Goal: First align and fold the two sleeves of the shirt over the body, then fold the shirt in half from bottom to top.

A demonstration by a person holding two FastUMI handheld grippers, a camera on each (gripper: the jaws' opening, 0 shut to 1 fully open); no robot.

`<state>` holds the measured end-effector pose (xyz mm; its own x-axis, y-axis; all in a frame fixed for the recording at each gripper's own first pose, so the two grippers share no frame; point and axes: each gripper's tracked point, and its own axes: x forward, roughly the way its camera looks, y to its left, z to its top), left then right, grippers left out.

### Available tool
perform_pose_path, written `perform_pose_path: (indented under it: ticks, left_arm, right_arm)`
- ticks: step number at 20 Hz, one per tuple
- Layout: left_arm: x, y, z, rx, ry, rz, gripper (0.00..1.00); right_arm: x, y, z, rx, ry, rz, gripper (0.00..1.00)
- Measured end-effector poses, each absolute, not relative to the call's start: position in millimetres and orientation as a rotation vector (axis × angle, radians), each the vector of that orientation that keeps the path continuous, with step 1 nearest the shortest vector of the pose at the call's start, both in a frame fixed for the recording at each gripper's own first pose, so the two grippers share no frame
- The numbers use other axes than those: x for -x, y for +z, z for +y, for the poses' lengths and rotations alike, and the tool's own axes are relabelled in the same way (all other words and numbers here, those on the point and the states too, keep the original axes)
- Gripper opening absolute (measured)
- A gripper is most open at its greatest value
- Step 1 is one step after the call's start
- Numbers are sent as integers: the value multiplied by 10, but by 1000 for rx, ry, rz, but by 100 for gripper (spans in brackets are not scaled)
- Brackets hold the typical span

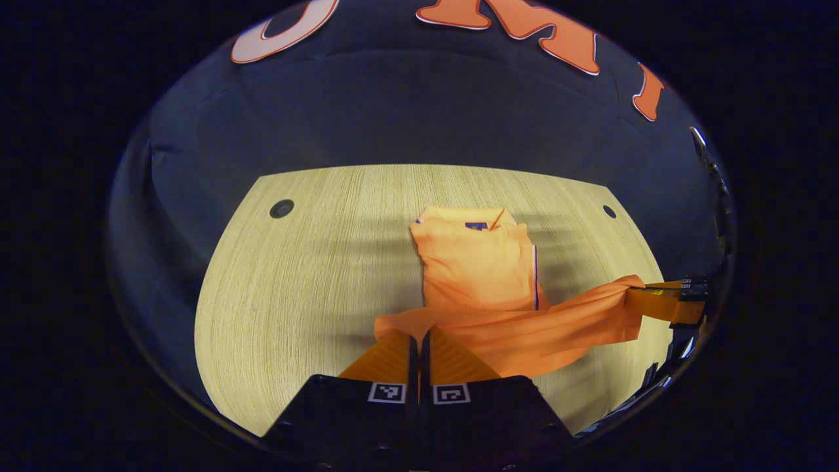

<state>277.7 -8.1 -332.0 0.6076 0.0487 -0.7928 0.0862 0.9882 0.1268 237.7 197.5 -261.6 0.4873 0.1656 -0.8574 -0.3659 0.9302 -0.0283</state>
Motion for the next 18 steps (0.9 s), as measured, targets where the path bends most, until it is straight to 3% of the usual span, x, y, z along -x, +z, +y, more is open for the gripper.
perform_pose_path:
  ticks: [10, 18]
  left_arm:
    - [-3954, -3351, -15, -181, -13, 865, 0]
    - [-4135, -3766, 65, -171, -6, 946, 2]
  right_arm:
    - [-3360, -2820, 2274, 192, 290, 990, 0]
    - [-3606, -3285, 2292, 209, 260, 1071, 2]
